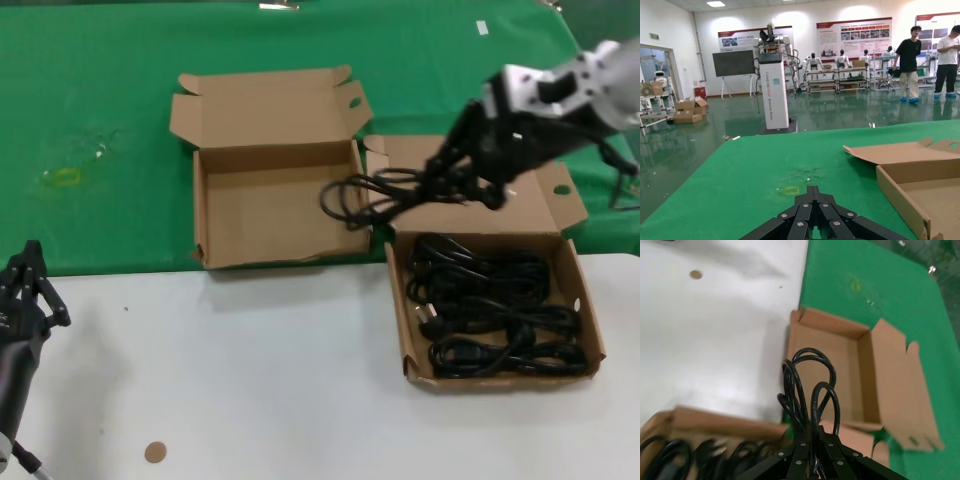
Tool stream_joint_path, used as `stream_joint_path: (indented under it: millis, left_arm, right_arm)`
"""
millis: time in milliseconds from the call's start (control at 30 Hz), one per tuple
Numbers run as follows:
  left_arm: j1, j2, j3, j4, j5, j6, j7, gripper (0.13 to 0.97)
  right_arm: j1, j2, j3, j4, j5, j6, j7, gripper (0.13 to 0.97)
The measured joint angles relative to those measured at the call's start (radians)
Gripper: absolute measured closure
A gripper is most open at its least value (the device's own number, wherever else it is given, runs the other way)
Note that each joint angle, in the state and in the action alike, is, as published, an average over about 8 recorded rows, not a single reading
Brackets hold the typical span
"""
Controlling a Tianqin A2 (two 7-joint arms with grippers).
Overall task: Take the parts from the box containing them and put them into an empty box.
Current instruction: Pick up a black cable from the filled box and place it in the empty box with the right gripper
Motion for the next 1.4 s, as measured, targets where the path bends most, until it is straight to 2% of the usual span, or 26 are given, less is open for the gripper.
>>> stream_joint_path:
  millis: [400,733,1033,1400]
  left_arm:
    - [0.0,0.0,0.0,0.0,0.0,0.0,0.0,0.953]
    - [0.0,0.0,0.0,0.0,0.0,0.0,0.0,0.953]
    - [0.0,0.0,0.0,0.0,0.0,0.0,0.0,0.953]
    - [0.0,0.0,0.0,0.0,0.0,0.0,0.0,0.953]
  right_arm:
    - [0.051,-0.243,-0.049,-0.187,-0.033,0.159,-0.034,0.929]
    - [0.079,-0.418,-0.069,-0.412,-0.037,0.293,-0.135,0.929]
    - [0.118,-0.493,-0.06,-0.612,-0.022,0.36,-0.247,0.929]
    - [0.174,-0.537,-0.028,-0.787,0.004,0.412,-0.367,0.928]
